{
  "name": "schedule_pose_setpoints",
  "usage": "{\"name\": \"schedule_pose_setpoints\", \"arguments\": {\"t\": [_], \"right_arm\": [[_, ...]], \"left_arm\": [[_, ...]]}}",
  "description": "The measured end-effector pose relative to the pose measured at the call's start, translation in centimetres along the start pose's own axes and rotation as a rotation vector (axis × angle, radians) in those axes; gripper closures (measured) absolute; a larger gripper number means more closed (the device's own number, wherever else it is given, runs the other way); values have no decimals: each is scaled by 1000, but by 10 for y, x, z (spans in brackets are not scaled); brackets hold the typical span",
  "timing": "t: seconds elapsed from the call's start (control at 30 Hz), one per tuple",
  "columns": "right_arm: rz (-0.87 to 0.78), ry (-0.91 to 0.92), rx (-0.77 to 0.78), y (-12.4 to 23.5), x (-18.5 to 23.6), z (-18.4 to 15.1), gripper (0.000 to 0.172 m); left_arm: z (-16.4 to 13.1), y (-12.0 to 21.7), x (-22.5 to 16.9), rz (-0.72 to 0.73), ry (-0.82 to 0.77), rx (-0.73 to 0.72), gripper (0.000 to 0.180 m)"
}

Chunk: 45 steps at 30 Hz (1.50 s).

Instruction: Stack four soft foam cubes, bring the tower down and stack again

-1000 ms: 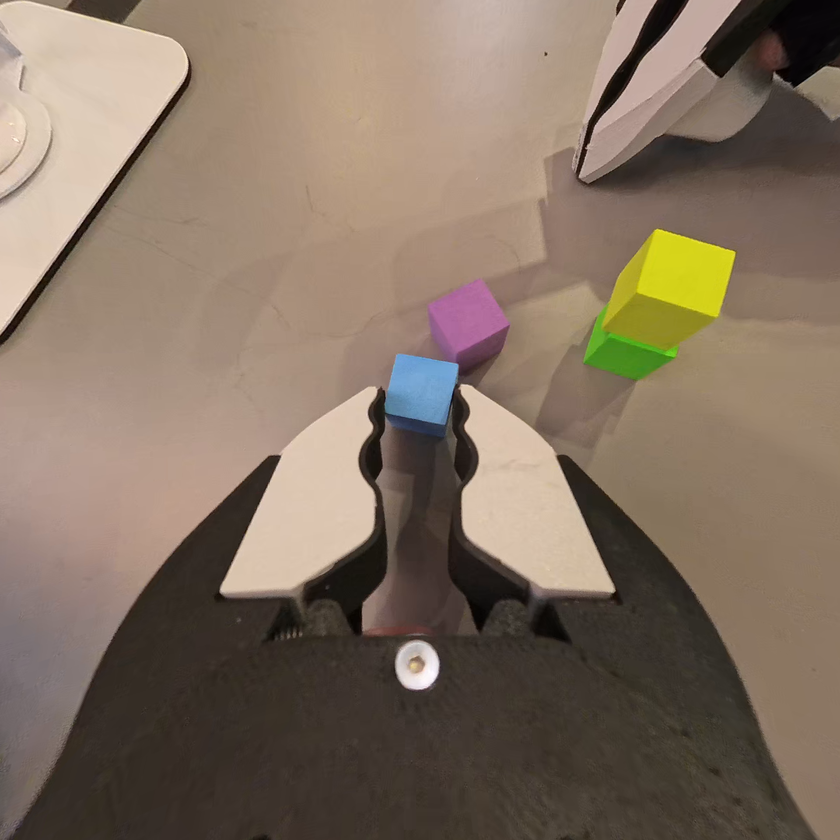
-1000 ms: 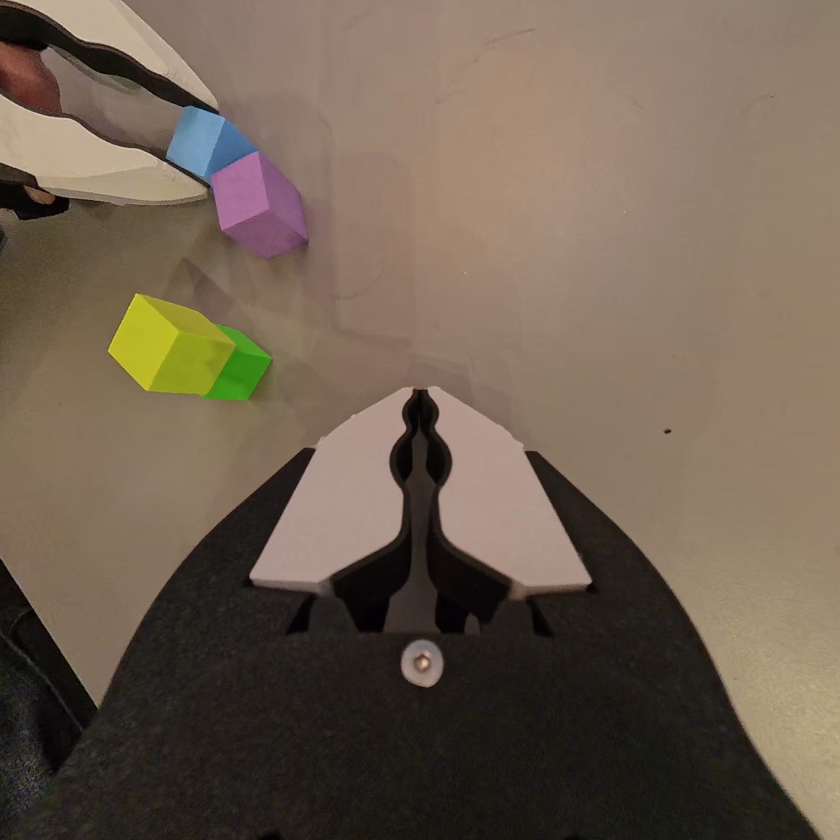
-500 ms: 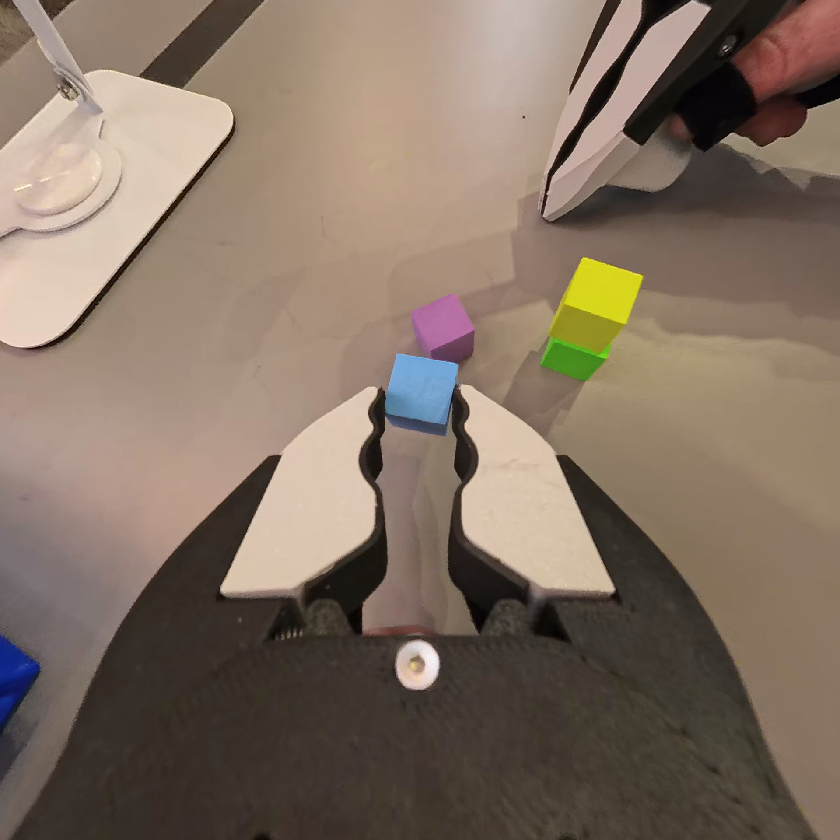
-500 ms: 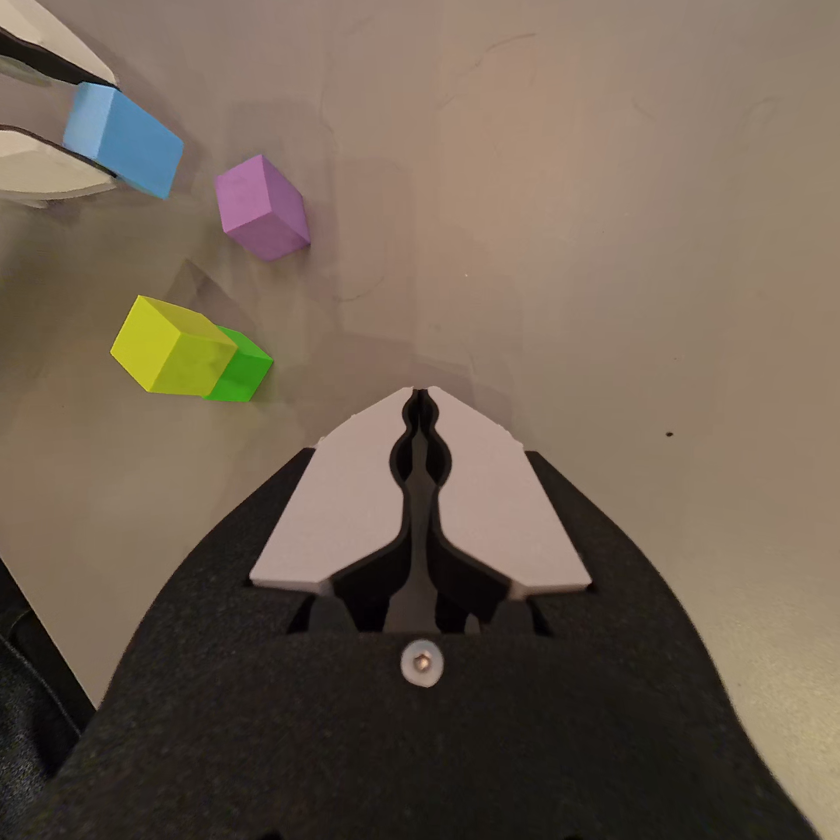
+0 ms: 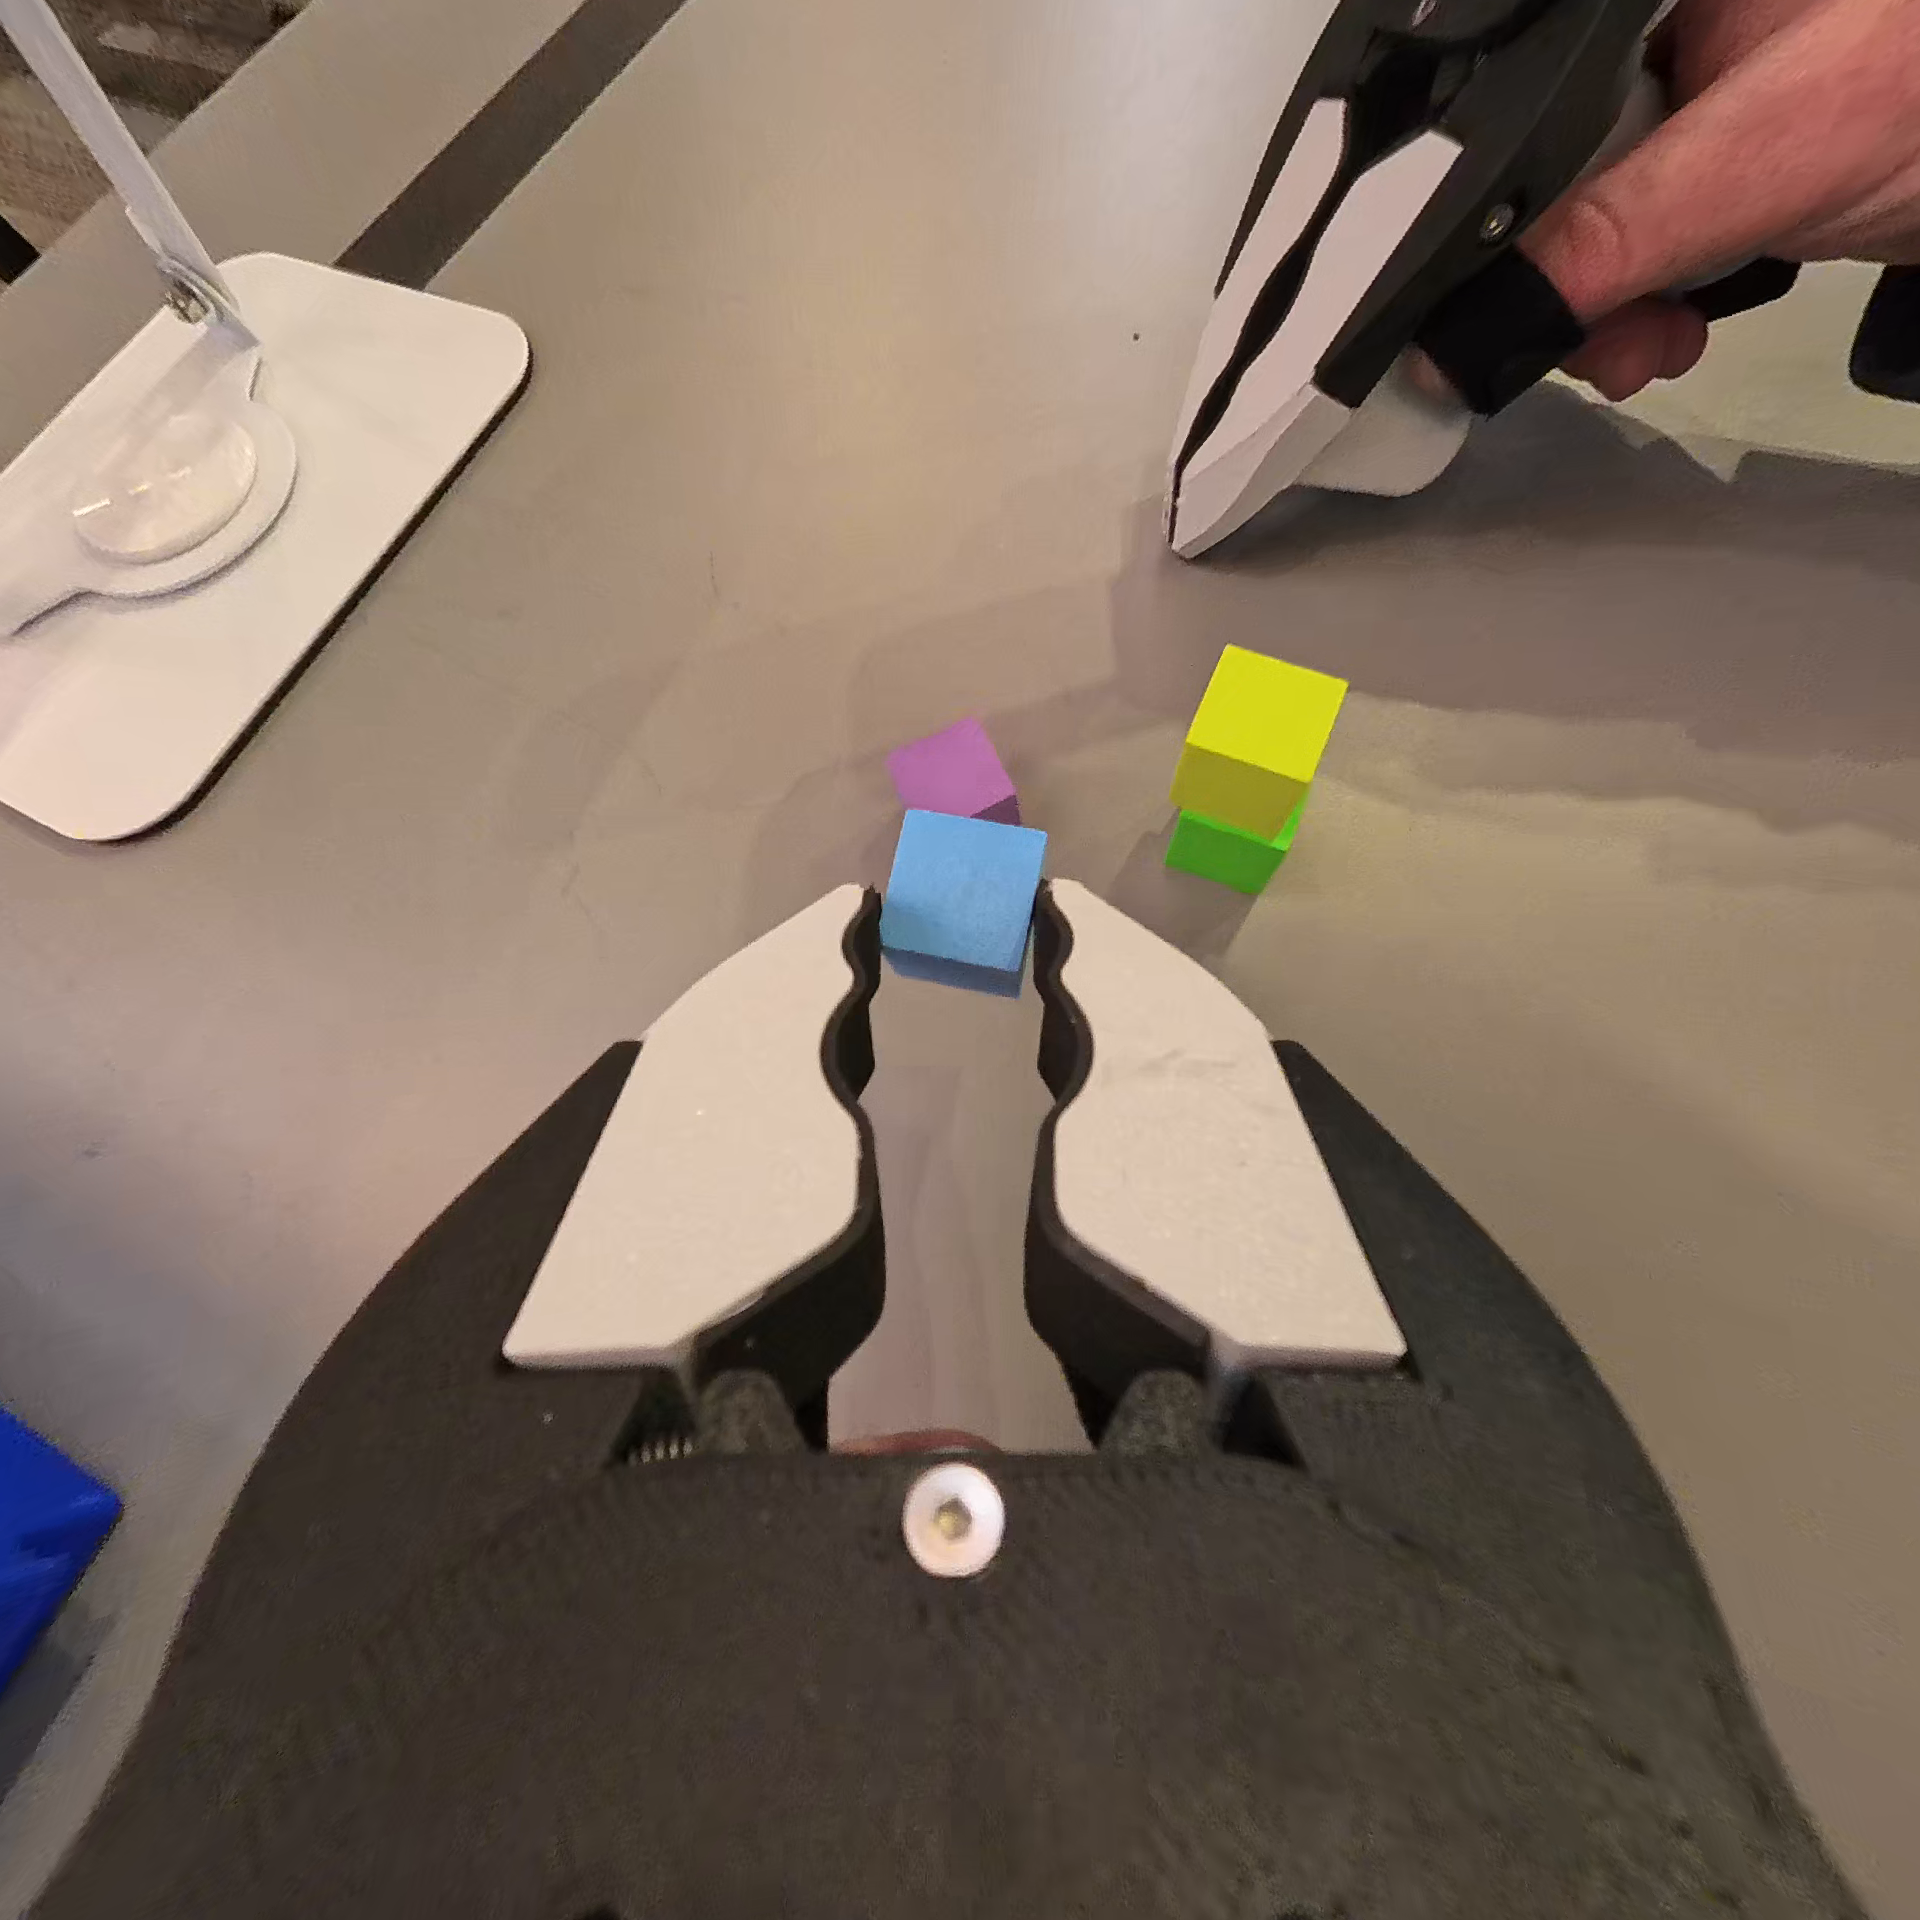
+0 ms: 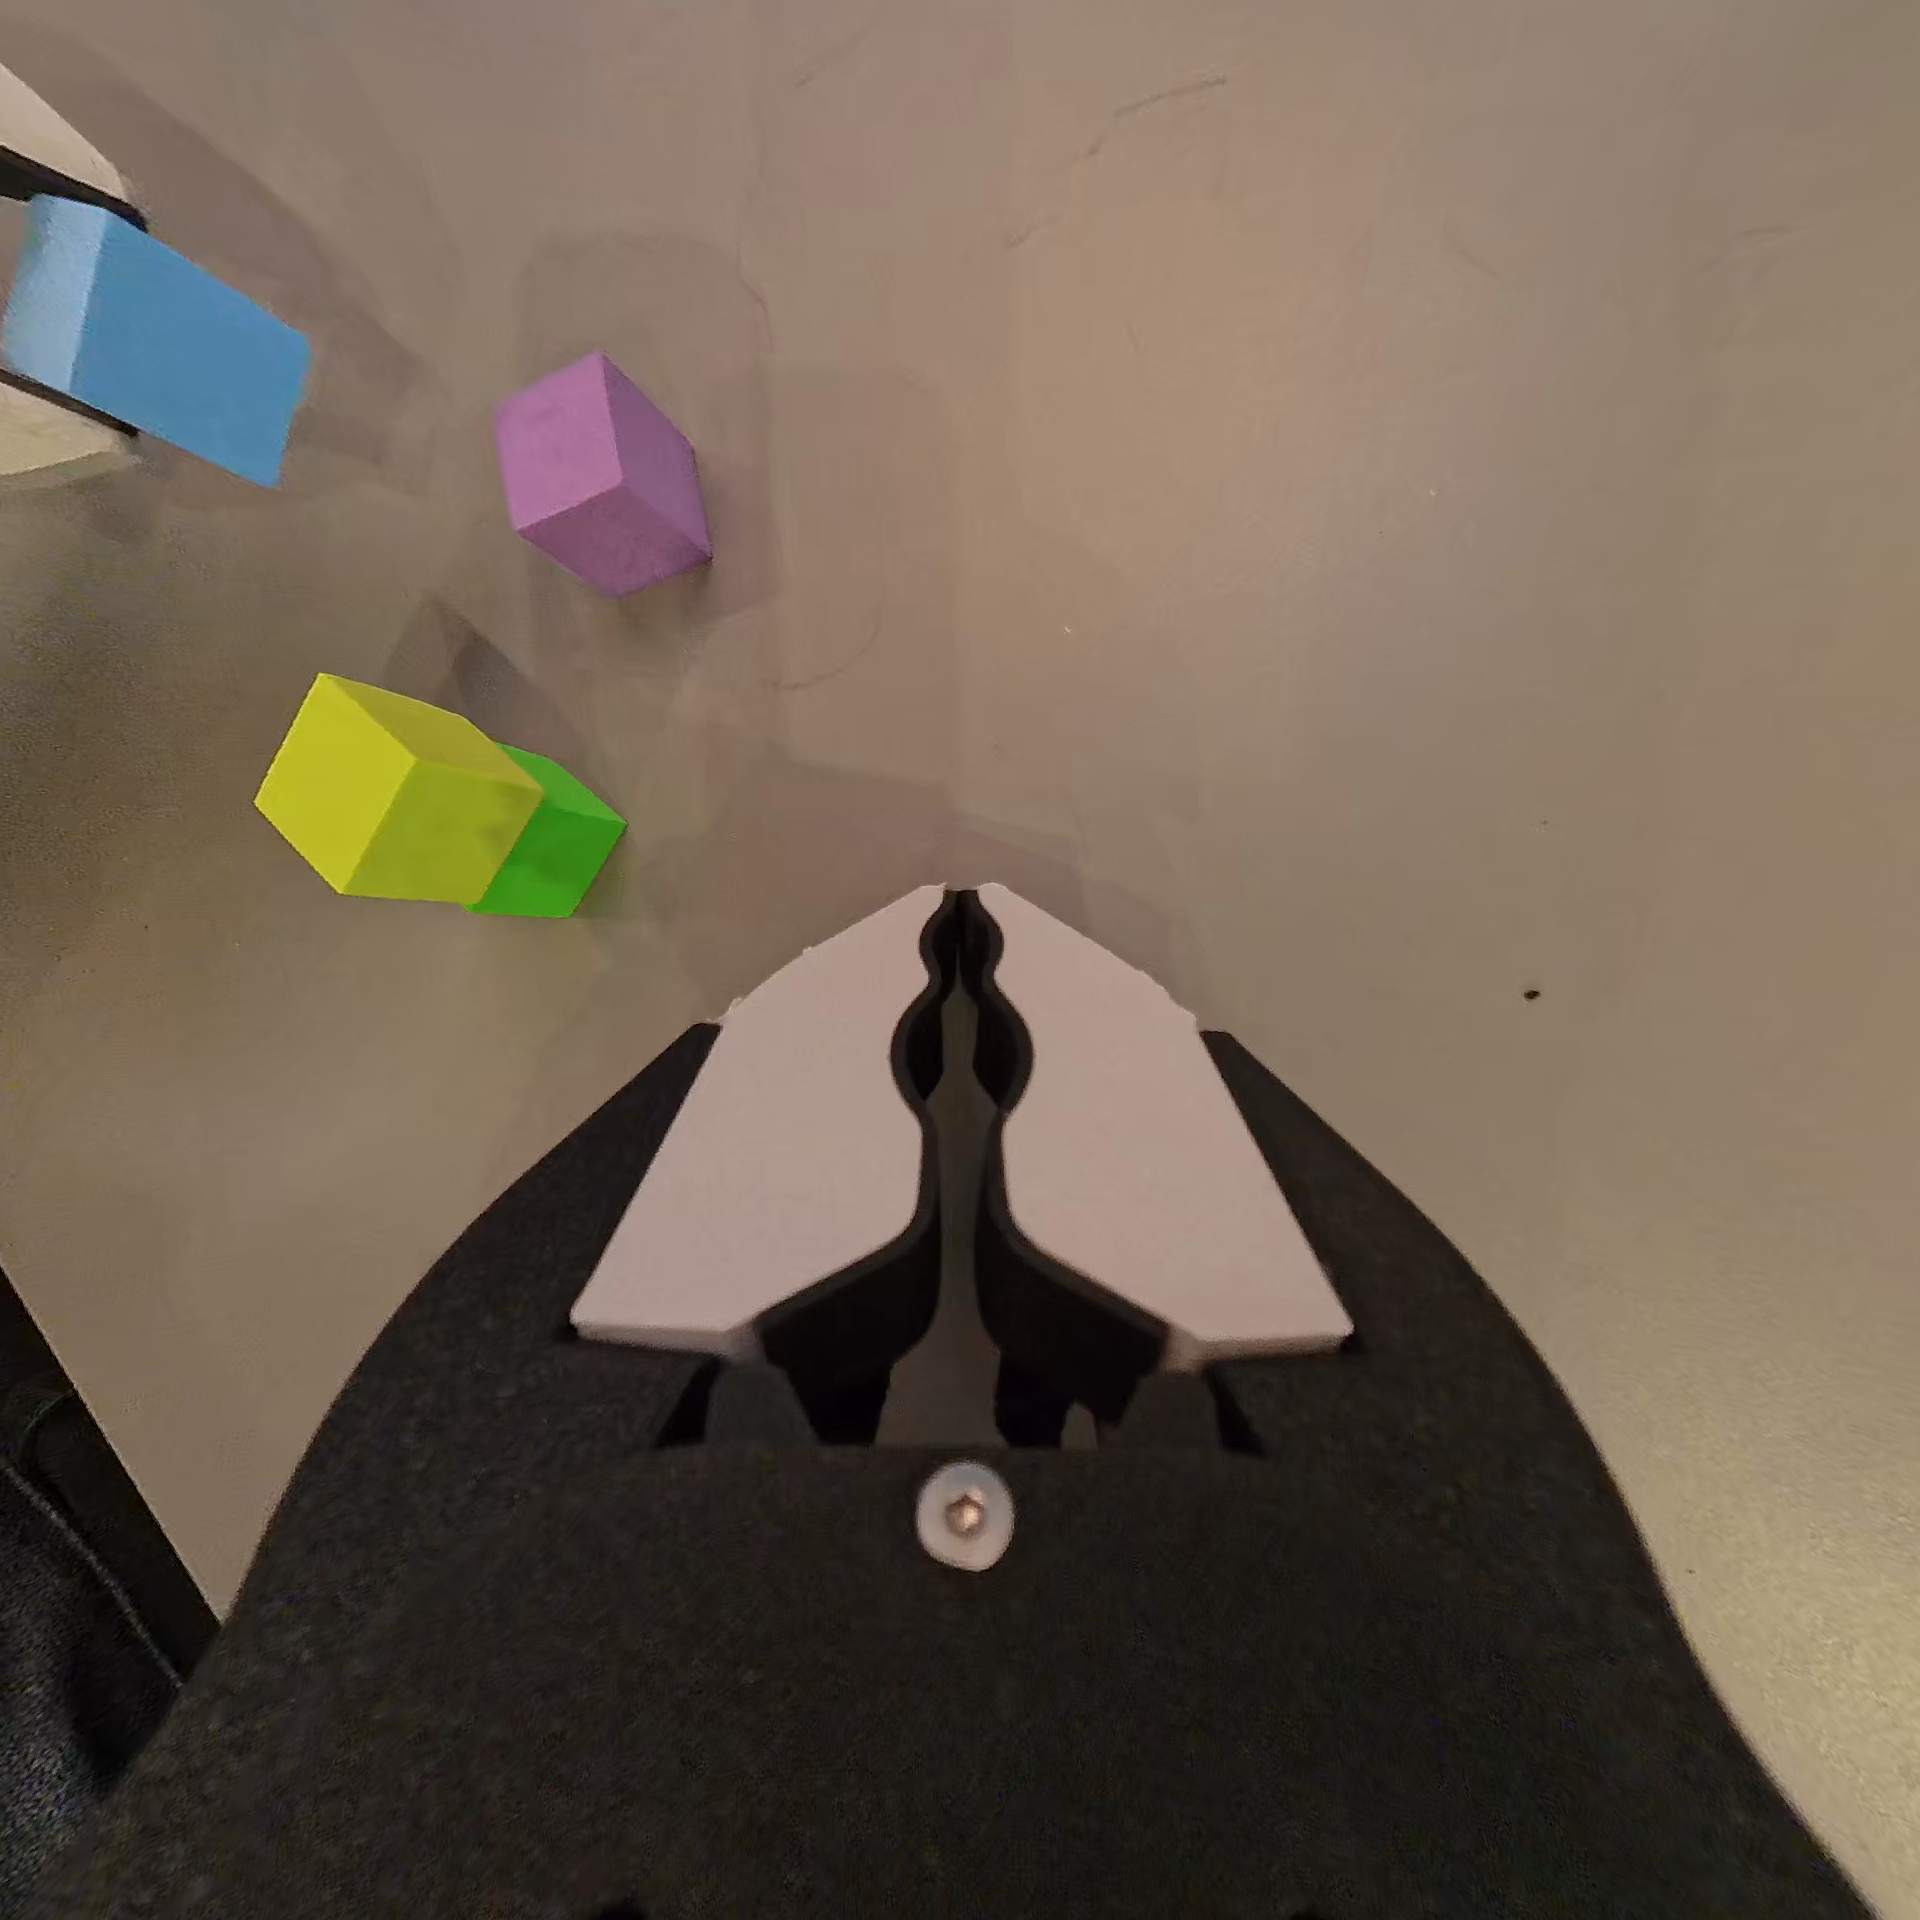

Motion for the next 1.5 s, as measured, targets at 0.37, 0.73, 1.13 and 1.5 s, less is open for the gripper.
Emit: {"name": "schedule_pose_setpoints", "arguments": {"t": [0.37, 0.73, 1.13, 1.5], "right_arm": [[11, -4, -3, 0, 0, 0, 172], [16, -6, -4, 0, 0, 0, 172], [14, -6, -4, 0, 0, 0, 172], [15, -5, -5, 0, 0, 0, 172]], "left_arm": [[20, 7, -14, -9, -21, -42, 153], [30, 8, -23, -19, -38, -60, 153], [32, 9, -29, -27, -38, -75, 153], [35, 8, -34, -33, -41, -81, 153]]}}
Point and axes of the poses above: each gripper's, where its closed fingertips meet, y back along the fingers, z out of its top, x = y × z across the jaws, the point moved 2 cm from there along y, back along the fingers, and after that the axes turned 5 degrees about -z, right-handed, at the moved point
